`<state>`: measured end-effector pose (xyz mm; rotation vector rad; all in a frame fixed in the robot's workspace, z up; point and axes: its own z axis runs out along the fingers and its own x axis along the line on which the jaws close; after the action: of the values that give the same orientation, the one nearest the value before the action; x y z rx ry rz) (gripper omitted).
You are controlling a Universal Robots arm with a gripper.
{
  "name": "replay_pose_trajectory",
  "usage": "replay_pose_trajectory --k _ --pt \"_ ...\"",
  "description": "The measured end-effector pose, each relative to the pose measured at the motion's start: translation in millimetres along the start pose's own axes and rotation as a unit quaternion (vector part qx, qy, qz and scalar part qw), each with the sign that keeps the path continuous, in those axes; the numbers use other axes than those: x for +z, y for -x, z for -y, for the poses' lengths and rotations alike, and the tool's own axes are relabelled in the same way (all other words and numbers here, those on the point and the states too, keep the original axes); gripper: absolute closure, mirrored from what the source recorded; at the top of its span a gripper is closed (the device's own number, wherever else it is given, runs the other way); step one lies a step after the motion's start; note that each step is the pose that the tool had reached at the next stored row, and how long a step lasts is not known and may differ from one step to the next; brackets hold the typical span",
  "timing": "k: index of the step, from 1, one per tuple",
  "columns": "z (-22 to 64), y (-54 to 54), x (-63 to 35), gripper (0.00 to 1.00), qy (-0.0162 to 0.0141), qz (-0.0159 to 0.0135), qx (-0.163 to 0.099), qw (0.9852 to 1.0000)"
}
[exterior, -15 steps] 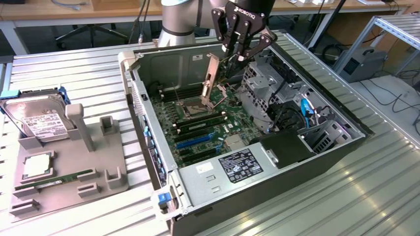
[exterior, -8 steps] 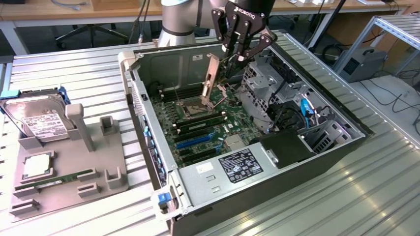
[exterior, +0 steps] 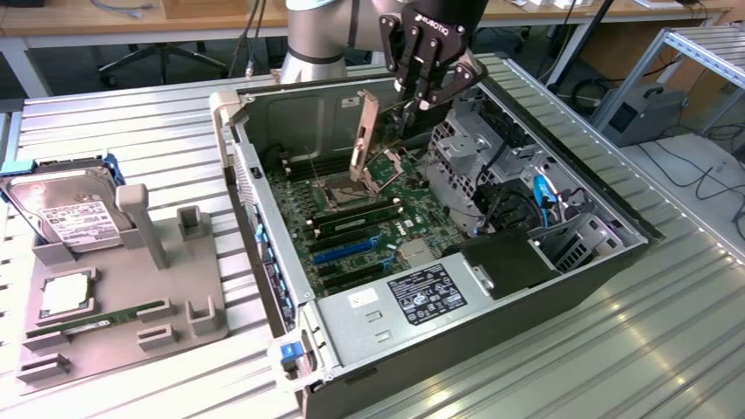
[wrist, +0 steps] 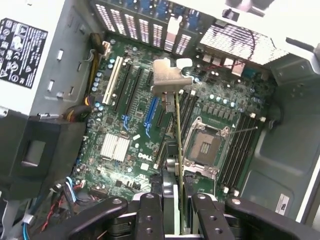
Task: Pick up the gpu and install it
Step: 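Insert the gpu into the slot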
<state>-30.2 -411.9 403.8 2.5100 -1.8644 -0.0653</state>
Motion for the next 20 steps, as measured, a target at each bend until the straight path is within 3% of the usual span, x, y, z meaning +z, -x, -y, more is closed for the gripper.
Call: replay_pose_trajectory --k 5,8,11,15,16,20 --pt "0.0 0.0 1.3 0.73 -0.0010 0.0015 0.041 0.9991" --pt "0.1 0.0 2.3 0.73 -0.0017 0.0025 0.068 0.9977" --pt "0.2 -0.1 3.4 0.73 -0.0024 0.0035 0.096 0.9953" --pt "0.2 -0.1 5.7 0.73 -0.0038 0.0056 0.156 0.9877" --pt "0.3 -0.1 5.8 0.73 -0.0040 0.0058 0.162 0.9867" --pt "0.2 -0.1 5.8 0.73 -0.0041 0.0059 0.163 0.9866"
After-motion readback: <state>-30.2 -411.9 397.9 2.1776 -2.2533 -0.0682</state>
